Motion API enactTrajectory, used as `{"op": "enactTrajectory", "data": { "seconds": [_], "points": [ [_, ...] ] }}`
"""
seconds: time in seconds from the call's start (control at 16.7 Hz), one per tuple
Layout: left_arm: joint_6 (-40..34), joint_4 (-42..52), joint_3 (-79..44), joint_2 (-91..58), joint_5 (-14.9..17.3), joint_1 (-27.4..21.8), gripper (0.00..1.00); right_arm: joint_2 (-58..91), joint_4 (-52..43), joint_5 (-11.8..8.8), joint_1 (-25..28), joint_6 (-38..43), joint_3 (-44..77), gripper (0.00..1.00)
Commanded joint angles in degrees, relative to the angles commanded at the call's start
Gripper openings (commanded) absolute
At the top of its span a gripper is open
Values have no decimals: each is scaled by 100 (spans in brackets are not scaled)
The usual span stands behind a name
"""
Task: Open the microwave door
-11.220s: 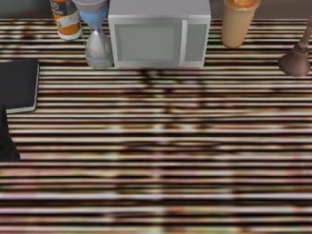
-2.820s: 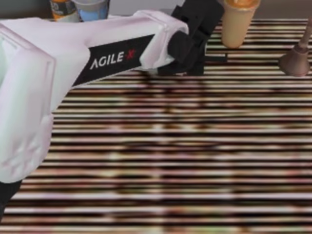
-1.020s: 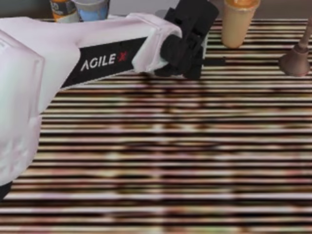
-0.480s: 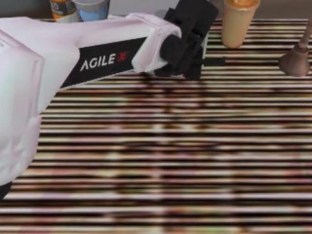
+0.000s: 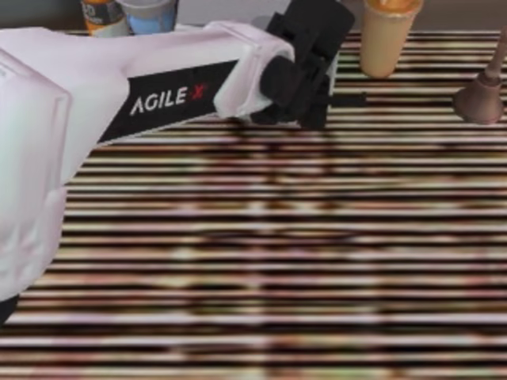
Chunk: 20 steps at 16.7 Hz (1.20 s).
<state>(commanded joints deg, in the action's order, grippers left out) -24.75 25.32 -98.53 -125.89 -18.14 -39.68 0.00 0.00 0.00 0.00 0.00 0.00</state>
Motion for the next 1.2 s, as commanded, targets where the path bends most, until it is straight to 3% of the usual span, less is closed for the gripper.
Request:
{"op": "enactTrajectory", "data": {
  "seconds": [1.2],
  "points": [
    [285,-247,407,244,207,42,0,0,0,0,0,0,0,100]
  ]
}}
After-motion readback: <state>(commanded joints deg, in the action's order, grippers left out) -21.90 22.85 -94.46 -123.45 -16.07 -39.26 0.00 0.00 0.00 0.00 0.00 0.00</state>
